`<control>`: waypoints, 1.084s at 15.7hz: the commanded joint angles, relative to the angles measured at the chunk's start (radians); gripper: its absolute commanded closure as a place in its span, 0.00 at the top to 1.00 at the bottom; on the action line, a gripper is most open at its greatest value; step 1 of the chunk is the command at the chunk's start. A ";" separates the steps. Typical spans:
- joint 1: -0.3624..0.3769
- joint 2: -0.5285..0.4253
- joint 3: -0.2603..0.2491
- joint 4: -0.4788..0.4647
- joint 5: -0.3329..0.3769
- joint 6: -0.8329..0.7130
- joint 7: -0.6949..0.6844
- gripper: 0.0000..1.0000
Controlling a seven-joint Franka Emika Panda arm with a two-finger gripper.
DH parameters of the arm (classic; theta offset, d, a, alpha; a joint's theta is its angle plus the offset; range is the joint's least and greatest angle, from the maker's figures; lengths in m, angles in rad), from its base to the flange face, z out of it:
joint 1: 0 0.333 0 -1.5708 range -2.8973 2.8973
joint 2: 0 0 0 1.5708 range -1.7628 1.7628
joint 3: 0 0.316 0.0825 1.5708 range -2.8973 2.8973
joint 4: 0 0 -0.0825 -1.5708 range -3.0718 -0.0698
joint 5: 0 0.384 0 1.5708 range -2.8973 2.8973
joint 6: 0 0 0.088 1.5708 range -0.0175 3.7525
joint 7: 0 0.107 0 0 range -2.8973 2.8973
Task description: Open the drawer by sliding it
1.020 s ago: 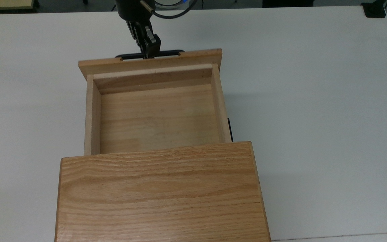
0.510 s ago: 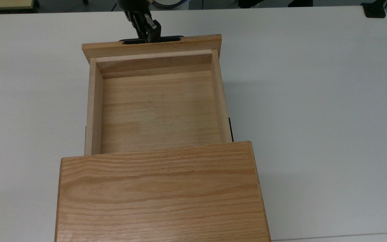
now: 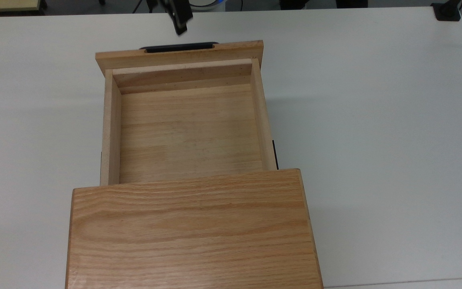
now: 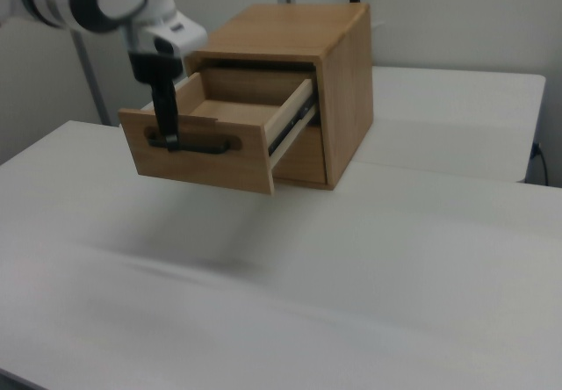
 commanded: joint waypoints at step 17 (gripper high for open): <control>0.010 -0.070 0.004 0.035 -0.072 -0.058 -0.813 1.00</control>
